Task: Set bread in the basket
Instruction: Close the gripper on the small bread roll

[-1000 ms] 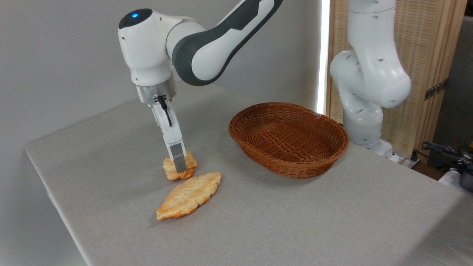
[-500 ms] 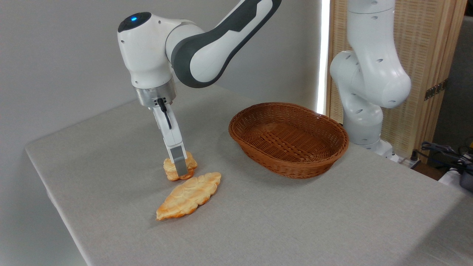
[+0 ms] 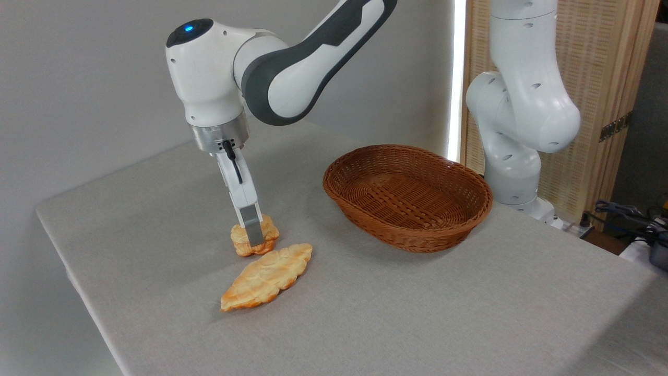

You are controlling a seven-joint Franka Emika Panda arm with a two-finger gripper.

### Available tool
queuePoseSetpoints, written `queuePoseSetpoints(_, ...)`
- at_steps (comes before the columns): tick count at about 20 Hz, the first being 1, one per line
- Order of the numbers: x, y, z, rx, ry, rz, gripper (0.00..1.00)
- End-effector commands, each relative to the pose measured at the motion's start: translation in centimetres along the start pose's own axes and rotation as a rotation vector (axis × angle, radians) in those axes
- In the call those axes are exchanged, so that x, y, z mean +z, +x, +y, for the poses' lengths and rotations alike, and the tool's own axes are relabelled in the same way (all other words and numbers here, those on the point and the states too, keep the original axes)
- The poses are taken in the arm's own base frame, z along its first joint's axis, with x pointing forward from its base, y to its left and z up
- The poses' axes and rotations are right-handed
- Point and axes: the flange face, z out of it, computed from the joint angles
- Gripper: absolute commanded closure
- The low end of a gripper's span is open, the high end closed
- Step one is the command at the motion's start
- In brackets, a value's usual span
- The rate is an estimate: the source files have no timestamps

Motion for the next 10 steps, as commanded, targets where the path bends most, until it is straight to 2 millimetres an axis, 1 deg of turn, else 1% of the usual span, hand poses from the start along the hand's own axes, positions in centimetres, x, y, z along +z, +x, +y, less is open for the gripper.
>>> queuePoseSetpoints(1,-0.1,0.0,-0.4,0.005,0.019,0.002,0.33)
queuePoseSetpoints(4,-1.0,0.0,-0.1,-0.025,0.022,0.014,0.33)
queuePoseSetpoints(6,-1.9,-0.2,0.2,-0.084,0.028,0.021,0.33)
queuePoseSetpoints(10,-4.9,-0.7,1.1,-0.108,0.048,0.043,0.32)
